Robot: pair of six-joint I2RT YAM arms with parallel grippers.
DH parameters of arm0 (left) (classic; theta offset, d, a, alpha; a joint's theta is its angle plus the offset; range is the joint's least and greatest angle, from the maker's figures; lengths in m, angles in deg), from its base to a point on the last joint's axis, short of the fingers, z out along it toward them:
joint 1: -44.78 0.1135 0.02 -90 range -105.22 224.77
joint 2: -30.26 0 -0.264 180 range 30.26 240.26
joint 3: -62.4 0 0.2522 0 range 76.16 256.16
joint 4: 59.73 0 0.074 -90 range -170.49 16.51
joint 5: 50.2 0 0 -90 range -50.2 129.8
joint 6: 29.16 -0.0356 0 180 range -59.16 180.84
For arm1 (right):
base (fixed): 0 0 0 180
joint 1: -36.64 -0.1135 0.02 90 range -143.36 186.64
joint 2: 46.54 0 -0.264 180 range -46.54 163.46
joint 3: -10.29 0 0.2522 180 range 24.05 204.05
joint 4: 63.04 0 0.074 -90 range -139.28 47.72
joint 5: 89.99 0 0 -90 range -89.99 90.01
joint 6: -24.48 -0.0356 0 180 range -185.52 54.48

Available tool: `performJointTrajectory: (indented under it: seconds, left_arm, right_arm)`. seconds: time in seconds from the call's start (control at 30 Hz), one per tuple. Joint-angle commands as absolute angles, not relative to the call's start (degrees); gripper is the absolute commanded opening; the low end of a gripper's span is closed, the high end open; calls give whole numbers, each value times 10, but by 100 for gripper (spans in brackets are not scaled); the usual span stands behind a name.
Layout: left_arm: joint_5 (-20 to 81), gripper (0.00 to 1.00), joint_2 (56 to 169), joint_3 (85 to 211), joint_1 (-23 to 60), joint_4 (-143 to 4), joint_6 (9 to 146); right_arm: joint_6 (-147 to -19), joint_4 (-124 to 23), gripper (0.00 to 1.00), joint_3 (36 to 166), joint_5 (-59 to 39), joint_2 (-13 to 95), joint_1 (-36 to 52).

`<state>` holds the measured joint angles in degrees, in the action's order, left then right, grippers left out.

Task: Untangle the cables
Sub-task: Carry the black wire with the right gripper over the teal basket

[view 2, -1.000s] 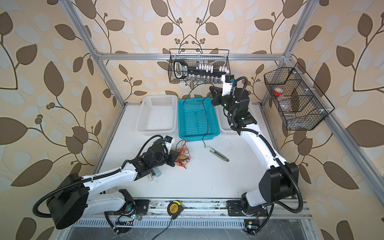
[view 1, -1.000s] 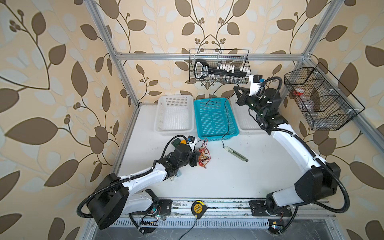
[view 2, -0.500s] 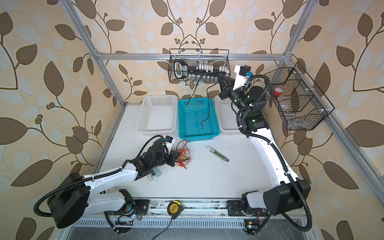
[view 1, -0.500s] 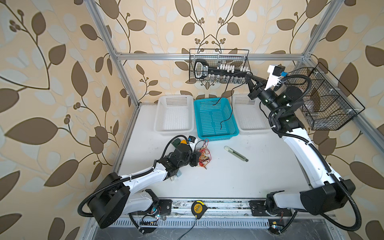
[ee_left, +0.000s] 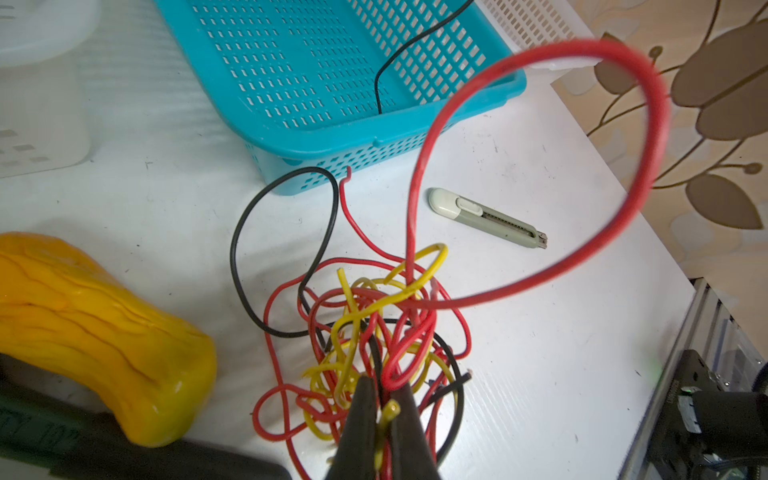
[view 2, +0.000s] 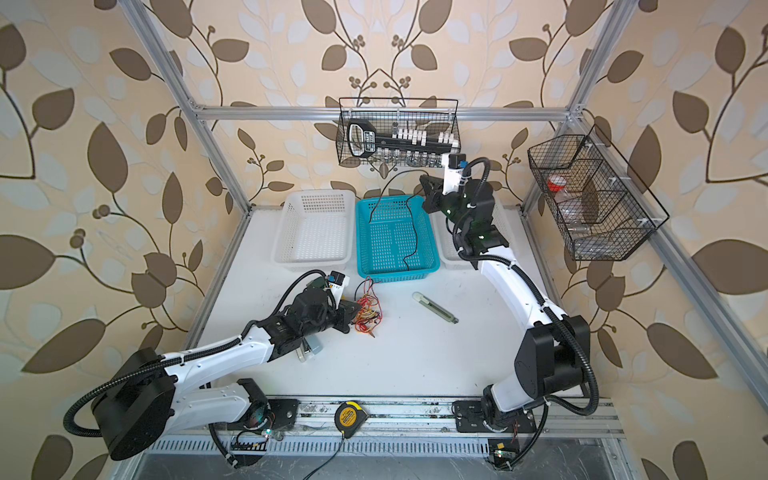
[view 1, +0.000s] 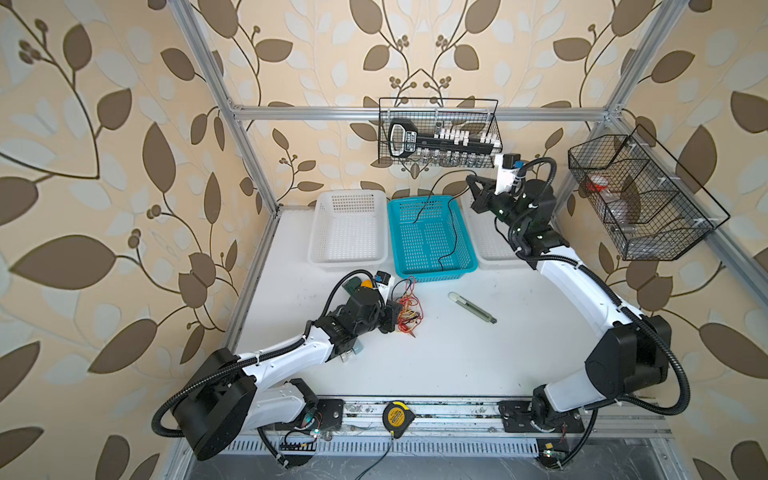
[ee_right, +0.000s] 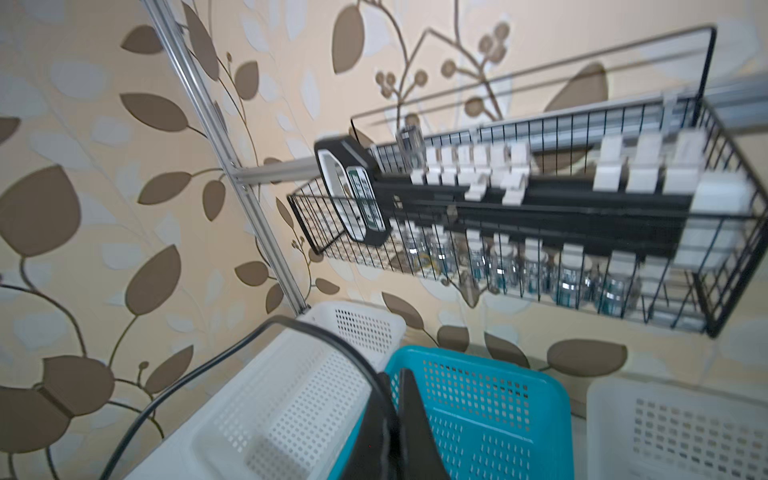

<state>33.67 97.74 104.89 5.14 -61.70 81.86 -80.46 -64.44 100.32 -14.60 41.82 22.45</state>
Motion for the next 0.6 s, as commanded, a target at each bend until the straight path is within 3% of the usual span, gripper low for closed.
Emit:
performJointTrajectory:
  seconds: [0.0,0.3,0.57]
  left_arm:
    - [316,0,970,1062,57,-595,811]
    - [292,0,969,1072,57,-599,799]
    - [273,0,969,1085,57,-601,788]
  right_arm:
    - [-768,-599,0,972,-70,437,205]
    - [-784,-570,2,925,-30,500,190]
    - [-772,-543,24,924,-1,531,184]
